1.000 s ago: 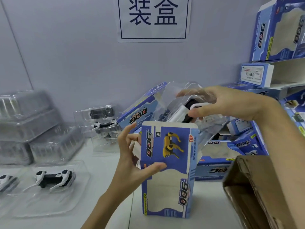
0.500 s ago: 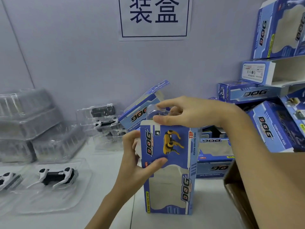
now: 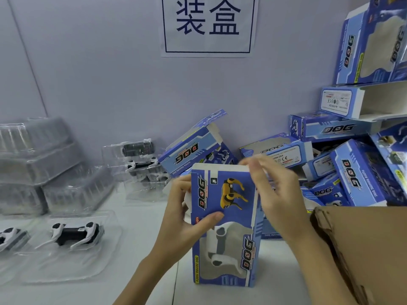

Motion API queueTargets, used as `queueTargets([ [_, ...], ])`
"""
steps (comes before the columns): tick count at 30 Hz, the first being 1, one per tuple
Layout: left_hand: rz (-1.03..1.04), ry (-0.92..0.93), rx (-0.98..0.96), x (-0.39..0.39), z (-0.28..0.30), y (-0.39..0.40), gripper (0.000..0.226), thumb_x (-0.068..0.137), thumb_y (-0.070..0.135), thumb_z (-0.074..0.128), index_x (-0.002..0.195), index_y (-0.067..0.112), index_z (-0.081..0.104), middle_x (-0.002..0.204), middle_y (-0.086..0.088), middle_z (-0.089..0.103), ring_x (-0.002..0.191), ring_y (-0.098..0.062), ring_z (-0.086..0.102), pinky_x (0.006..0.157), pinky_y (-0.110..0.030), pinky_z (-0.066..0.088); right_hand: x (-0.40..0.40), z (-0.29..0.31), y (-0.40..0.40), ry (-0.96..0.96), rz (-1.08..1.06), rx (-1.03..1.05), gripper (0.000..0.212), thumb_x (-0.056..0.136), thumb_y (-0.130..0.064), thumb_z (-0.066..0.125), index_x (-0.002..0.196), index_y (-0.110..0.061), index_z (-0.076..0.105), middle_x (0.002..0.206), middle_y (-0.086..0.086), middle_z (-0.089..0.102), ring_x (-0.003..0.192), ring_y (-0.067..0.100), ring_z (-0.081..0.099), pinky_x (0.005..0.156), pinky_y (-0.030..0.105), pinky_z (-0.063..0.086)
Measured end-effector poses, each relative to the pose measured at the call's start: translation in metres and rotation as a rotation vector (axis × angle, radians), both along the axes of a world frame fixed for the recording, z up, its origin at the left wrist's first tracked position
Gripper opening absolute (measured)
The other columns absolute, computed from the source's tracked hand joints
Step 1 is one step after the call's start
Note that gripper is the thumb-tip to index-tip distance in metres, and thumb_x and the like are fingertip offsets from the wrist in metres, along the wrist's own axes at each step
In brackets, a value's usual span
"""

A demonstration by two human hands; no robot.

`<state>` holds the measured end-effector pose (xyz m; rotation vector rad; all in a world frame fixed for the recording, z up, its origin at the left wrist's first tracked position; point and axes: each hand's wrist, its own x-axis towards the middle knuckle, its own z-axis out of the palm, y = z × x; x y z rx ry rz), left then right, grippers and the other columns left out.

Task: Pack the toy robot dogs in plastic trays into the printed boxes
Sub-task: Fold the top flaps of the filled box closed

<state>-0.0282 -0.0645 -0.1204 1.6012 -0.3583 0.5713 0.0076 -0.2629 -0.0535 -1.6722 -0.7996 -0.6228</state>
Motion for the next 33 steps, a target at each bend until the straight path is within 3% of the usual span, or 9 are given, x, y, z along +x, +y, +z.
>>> queueTargets([
  [2,-0.016,-0.019,0.027,-0.001,0.0,-0.001,0.063,0.077,0.053,0.088,0.126,0.045,0.048,0.132,0.002,0.066,0.12,-0.033,0.069,0.086,-0.056,0.063,-0.007,-0.026,0.002,0.084,0.018,0.053,0.039,0.1,-0.064,0.047,0.077,-0.038,0.064,0.067,-0.016,0.062,0.063,0.007,0.062,0.057,0.02,0.049],
  [6,0.0,-0.08,0.091,-0.003,0.004,-0.003,0.056,0.081,0.062,0.081,0.131,0.051,0.056,0.139,0.016,0.055,0.131,-0.023,0.059,0.085,-0.037,0.064,-0.011,-0.046,0.003,0.087,-0.065,0.109,0.039,0.096,-0.073,0.046,0.087,-0.041,0.068,0.081,0.002,0.065,0.077,0.03,0.066,0.058,0.055,0.054],
  [9,0.019,-0.09,0.106,-0.002,0.004,-0.001,0.064,0.081,0.065,0.078,0.135,0.035,0.062,0.142,0.02,0.05,0.137,-0.022,0.053,0.084,-0.033,0.064,-0.013,-0.046,0.004,0.127,0.027,0.158,0.03,0.095,-0.073,0.048,0.101,-0.053,0.07,0.101,-0.002,0.07,0.1,0.029,0.069,0.07,0.058,0.06],
  [12,0.008,-0.12,0.123,-0.001,0.003,-0.001,0.057,0.082,0.065,0.078,0.132,0.041,0.064,0.141,0.018,0.051,0.137,-0.025,0.052,0.083,-0.037,0.065,-0.013,-0.055,0.003,0.173,0.042,0.258,0.041,0.097,-0.067,0.052,0.124,-0.04,0.069,0.13,0.002,0.067,0.127,0.03,0.061,0.092,0.064,0.056],
  [17,0.322,-0.331,0.305,0.004,-0.001,-0.007,0.043,0.091,0.056,0.074,0.124,0.028,0.066,0.141,0.011,0.044,0.13,-0.022,0.052,0.088,-0.013,0.055,-0.016,-0.07,0.004,0.057,-0.241,0.311,0.048,0.098,-0.039,0.062,0.143,-0.024,0.051,0.141,-0.009,0.059,0.133,0.02,0.057,0.107,0.038,0.05],
  [22,0.403,-0.297,0.391,0.0,-0.006,-0.008,0.04,0.109,0.055,0.038,0.106,0.02,0.057,0.133,0.004,0.041,0.119,-0.023,0.055,0.078,-0.045,0.06,-0.026,-0.075,0.019,0.012,-0.218,0.248,0.045,0.102,-0.039,0.055,0.145,-0.03,0.046,0.138,-0.01,0.058,0.127,0.02,0.059,0.098,0.02,0.051],
  [25,0.405,-0.325,0.361,-0.004,-0.004,-0.008,0.036,0.112,0.035,0.028,0.104,0.021,0.061,0.123,0.003,0.047,0.111,-0.02,0.058,0.083,-0.038,0.054,-0.034,-0.078,0.029,0.039,-0.133,0.18,0.055,0.104,-0.047,0.054,0.154,-0.033,0.036,0.148,-0.014,0.053,0.135,0.008,0.054,0.097,0.007,0.046],
  [28,0.359,-0.322,0.23,-0.008,0.003,-0.012,0.046,0.111,0.029,0.028,0.101,0.014,0.07,0.111,0.001,0.056,0.1,-0.022,0.062,0.081,-0.022,0.048,-0.04,-0.082,0.04,0.134,-0.043,0.136,0.087,0.09,-0.064,0.068,0.16,-0.045,0.019,0.159,-0.026,0.038,0.144,-0.001,0.042,0.104,0.007,0.04],
  [33,0.164,-0.26,-0.023,-0.012,0.004,-0.014,0.032,0.107,0.015,0.039,0.108,0.01,0.07,0.09,-0.006,0.065,0.078,-0.026,0.062,0.068,-0.027,0.052,-0.034,-0.088,0.04,0.228,-0.049,0.112,0.126,0.056,-0.07,0.091,0.156,-0.054,0.015,0.152,-0.029,0.037,0.143,0.003,0.041,0.107,0.023,0.048],
])
